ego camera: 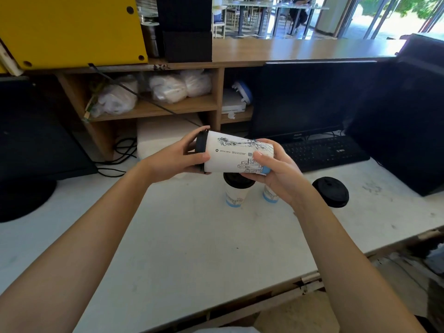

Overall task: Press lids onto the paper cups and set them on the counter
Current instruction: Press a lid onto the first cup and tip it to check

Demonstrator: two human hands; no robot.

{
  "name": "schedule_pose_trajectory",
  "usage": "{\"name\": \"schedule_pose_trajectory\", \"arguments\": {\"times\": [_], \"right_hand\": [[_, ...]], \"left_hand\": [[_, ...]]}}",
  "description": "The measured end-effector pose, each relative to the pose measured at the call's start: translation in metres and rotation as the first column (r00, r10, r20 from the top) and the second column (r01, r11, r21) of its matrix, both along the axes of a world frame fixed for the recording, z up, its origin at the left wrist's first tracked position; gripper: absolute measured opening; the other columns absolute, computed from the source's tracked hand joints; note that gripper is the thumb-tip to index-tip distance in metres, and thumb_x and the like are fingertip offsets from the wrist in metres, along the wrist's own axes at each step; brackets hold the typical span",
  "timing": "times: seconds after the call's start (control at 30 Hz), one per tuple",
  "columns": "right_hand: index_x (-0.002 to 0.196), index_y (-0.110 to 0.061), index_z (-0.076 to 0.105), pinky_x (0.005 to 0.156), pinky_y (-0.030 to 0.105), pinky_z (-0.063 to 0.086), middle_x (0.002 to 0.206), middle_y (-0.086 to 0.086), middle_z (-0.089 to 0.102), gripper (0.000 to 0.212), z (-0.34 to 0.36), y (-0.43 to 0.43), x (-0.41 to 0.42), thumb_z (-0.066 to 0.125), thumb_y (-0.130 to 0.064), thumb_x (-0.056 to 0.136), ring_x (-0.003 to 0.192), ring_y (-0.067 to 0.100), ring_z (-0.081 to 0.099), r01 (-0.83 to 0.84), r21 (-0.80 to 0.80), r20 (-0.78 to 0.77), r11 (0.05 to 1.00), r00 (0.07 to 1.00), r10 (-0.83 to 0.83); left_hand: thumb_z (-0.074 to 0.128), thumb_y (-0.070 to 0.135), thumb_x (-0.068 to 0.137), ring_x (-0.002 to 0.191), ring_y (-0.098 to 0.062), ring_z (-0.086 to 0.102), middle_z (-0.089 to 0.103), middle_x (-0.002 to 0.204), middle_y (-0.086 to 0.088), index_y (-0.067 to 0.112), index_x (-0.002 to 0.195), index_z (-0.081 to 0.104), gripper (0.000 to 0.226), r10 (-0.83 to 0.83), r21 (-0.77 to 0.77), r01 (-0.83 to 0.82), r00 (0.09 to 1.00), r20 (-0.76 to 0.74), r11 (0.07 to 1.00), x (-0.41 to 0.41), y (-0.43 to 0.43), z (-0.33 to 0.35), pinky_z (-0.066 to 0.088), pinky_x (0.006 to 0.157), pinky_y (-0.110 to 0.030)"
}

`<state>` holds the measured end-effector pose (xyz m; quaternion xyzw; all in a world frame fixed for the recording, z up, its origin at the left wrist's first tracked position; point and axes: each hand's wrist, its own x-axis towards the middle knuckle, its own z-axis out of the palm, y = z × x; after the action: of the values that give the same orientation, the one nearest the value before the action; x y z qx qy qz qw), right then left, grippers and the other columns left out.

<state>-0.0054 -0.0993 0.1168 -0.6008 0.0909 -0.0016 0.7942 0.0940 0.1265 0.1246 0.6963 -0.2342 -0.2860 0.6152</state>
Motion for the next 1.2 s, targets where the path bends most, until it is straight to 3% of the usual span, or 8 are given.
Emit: {"name": "schedule_pose_trajectory", "arguments": {"times": [0.13,0.37,0.43,0.53,0.73,0.93,1.03,1.2], "right_hand": [[0.131,-0.007,0.046,0.096,0.045,0.05,0.125,0.015,0.062,0.047,-0.004,-0.004,0.009,0.061,-0.006,0.087,0.116,0.029,0.06,0.021,0.171,0.049,0.985,0.998,-0.03],[0.116,0.004,0.056,0.105,0.041,0.043,0.12,0.019,0.062,0.026,-0.021,0.001,0.032,0.054,0.0,0.09,0.12,0.03,0.056,0.139,0.523,0.01,0.841,0.985,-0.17],[0.111,0.002,0.058,0.105,0.04,0.043,0.117,0.018,0.064,0.021,-0.022,0.003,0.037,0.054,-0.002,0.091,0.118,0.028,0.056,0.17,0.556,0.0,0.814,0.979,-0.205],[0.112,0.001,0.058,0.105,0.039,0.043,0.122,0.018,0.062,0.023,-0.021,0.005,0.046,0.056,-0.002,0.09,0.12,0.027,0.056,0.214,0.563,-0.009,0.799,0.967,-0.253],[0.118,0.003,0.054,0.074,0.027,0.058,0.105,0.015,0.067,0.033,0.006,-0.001,0.057,0.06,0.004,0.086,0.089,0.019,0.069,0.192,0.431,0.077,0.882,0.966,-0.248],[0.124,0.002,0.052,0.086,0.03,0.055,0.11,0.013,0.066,0.048,0.038,0.0,0.077,0.068,0.002,0.079,0.098,0.022,0.066,0.139,0.057,0.173,0.989,0.974,-0.147],[0.123,-0.004,0.054,0.092,0.037,0.054,0.114,0.014,0.067,0.052,0.053,0.003,0.084,0.074,-0.003,0.075,0.104,0.026,0.066,0.12,-0.112,0.196,0.986,0.976,-0.097],[0.118,-0.017,0.055,0.085,0.045,0.057,0.111,0.007,0.068,0.055,0.073,0.017,0.094,0.08,-0.009,0.07,0.1,0.023,0.067,0.1,-0.344,0.178,0.934,0.983,-0.04]], "left_hand": [[0.065,0.001,0.081,0.118,-0.011,0.054,0.042,0.139,0.004,0.026,0.146,0.023,0.082,0.037,-0.014,-0.036,0.996,0.085,0.999,0.002,-0.006,-0.006,0.056,0.084,-0.027],[0.073,-0.001,0.075,0.135,-0.009,0.034,0.032,0.148,0.007,0.028,0.146,0.02,0.093,0.063,-0.027,-0.059,0.987,0.146,0.998,0.007,-0.024,-0.022,0.049,0.078,-0.009],[0.073,0.0,0.075,0.134,-0.009,0.034,0.032,0.147,0.009,0.031,0.147,0.017,0.096,0.089,-0.012,-0.088,0.985,0.148,0.996,0.008,-0.028,-0.026,0.049,0.079,-0.01],[0.076,0.005,0.073,0.137,-0.012,0.032,0.029,0.152,0.005,0.03,0.15,0.01,0.105,0.129,0.0,-0.13,0.981,0.142,0.992,0.012,-0.033,-0.03,0.044,0.101,-0.027],[0.085,0.015,0.063,0.129,-0.011,0.045,0.049,0.141,0.003,0.018,0.145,0.029,0.1,0.152,0.085,-0.171,0.969,0.195,0.982,0.026,-0.03,-0.031,0.038,0.109,-0.038],[0.085,0.014,0.063,0.128,-0.016,0.047,0.048,0.141,-0.004,0.011,0.143,0.03,0.098,0.289,0.082,-0.316,0.927,0.24,0.945,0.031,-0.034,-0.031,0.043,0.098,-0.027],[0.087,0.017,0.06,0.126,-0.016,0.049,0.051,0.138,-0.003,0.011,0.141,0.032,0.098,0.323,0.069,-0.348,0.916,0.236,0.935,0.034,-0.034,-0.031,0.045,0.101,-0.033],[0.084,0.016,0.065,0.113,-0.011,0.053,0.056,0.125,0.002,0.012,0.135,0.039,0.083,0.361,0.051,-0.388,0.892,0.273,0.92,0.03,-0.038,-0.028,0.044,0.087,-0.022]]}}
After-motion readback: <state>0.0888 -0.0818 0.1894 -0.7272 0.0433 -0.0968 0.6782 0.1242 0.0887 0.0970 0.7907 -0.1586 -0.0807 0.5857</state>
